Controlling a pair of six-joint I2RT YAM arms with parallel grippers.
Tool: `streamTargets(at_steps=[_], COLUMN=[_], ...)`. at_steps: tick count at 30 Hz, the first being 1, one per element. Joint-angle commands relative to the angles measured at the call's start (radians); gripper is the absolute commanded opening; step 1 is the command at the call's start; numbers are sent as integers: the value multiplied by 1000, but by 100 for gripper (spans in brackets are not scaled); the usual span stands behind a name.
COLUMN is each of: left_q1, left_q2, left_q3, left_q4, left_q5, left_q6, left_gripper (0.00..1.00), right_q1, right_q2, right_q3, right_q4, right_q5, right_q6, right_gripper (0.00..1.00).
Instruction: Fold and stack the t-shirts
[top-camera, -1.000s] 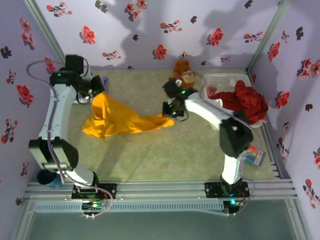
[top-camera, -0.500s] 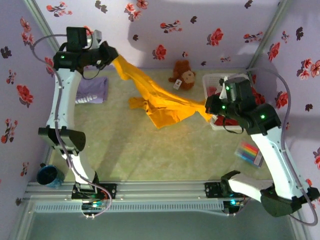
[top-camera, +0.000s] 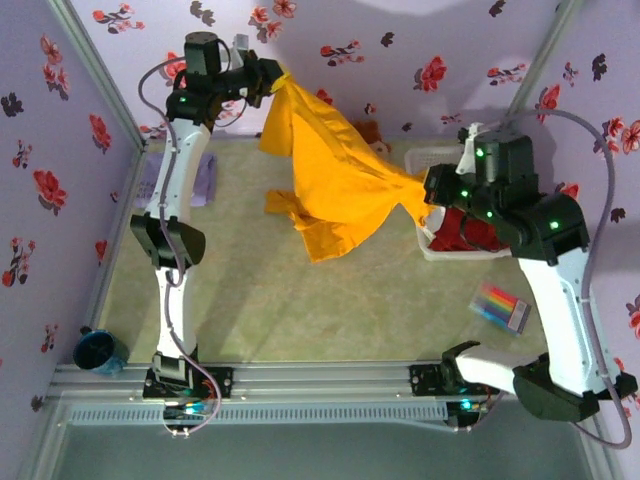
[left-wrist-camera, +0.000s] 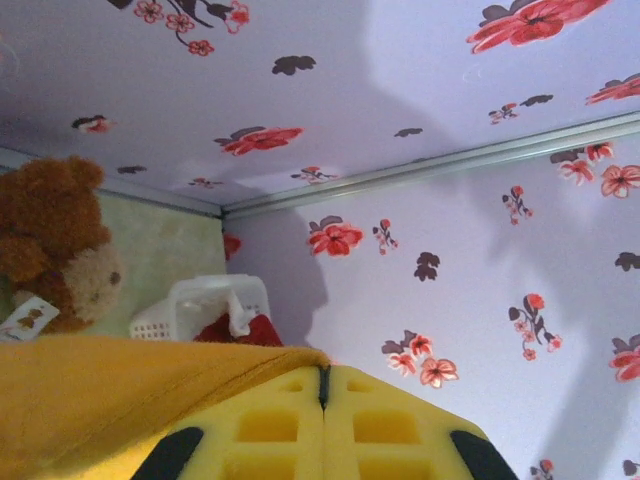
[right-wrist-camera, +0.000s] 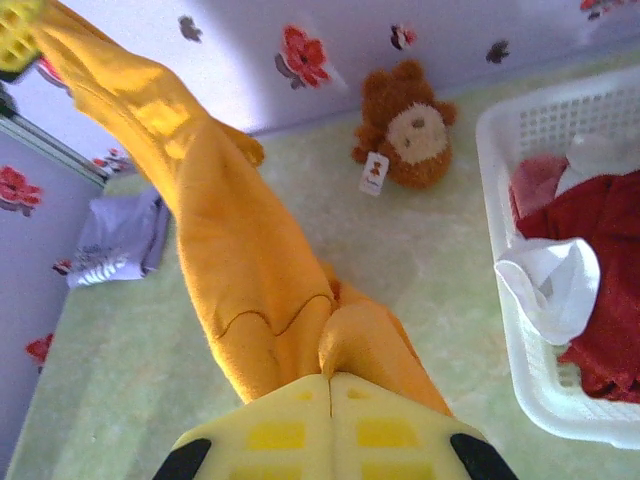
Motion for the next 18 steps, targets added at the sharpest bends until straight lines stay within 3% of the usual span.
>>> streamTargets(at_steps=[1, 5, 9, 12, 15, 18], left_q1=[18, 56, 150, 241, 342, 453], left_q2=[-53, -136, -256, -374, -509, -612], left_q3=[39, 1, -139, -321, -563, -760], left_q4=[86, 68, 127, 142, 160, 100], left_q5=[56, 82, 127, 172, 202, 247], left_q6=[-24, -10, -76, -72, -37, 48], left_gripper=[0, 0, 0, 0, 0, 0], right_q1=[3, 85, 266, 432, 679, 781], right_q2=[-30, -84, -124, -126, -65, 68], right_q3=[53, 29, -29, -119, -209, -301], right_q4=[-54, -46, 48, 165, 292, 490], right_q5=[-31, -15, 54, 114, 255, 169], right_q6=[14, 81, 163, 239, 254, 324], right_gripper=[0, 0, 0, 0, 0, 0])
